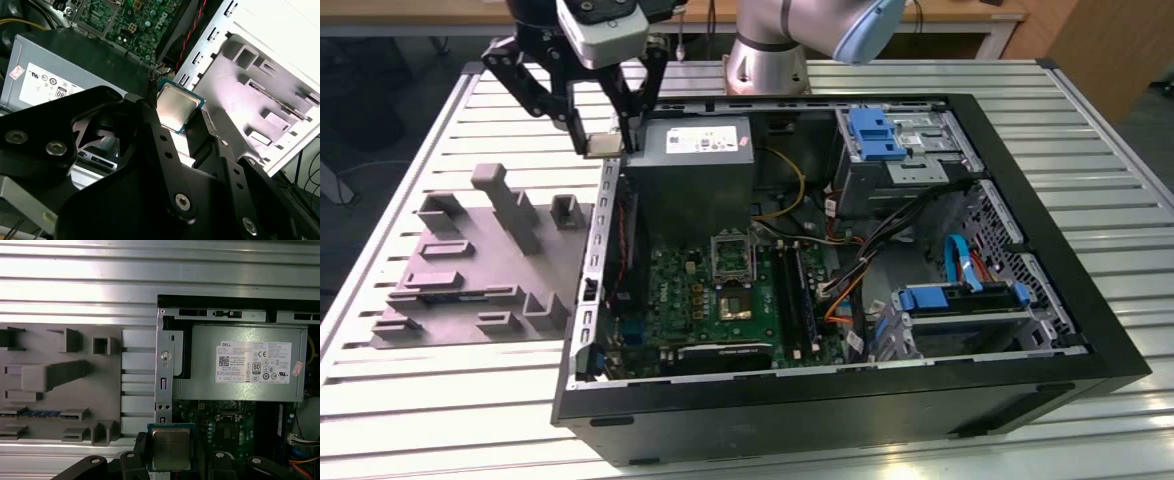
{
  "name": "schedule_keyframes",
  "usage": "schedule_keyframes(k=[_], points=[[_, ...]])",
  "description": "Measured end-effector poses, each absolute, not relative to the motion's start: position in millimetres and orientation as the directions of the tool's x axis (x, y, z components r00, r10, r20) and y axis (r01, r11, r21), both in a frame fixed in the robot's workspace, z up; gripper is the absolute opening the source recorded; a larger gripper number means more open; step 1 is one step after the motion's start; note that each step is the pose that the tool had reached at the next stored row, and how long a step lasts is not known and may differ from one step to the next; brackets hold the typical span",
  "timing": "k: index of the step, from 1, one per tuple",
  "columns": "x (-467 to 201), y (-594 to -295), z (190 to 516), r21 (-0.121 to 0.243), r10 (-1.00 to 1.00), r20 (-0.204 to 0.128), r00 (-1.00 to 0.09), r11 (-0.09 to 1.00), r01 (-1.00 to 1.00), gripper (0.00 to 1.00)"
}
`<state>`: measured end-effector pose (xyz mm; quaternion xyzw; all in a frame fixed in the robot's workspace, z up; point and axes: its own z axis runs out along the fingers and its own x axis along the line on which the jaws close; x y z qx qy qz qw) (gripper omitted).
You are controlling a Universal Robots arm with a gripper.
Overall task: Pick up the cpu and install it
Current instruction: 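Pick up the cpu and move it towards the insertion slot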
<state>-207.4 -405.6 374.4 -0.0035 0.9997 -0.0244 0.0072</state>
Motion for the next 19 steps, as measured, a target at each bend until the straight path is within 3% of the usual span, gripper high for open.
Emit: schedule_keyframes(k=[19], points=[[-152, -406, 373, -0.048, -0.007, -0.014, -1.0, 0.999, -0.007, 0.47]])
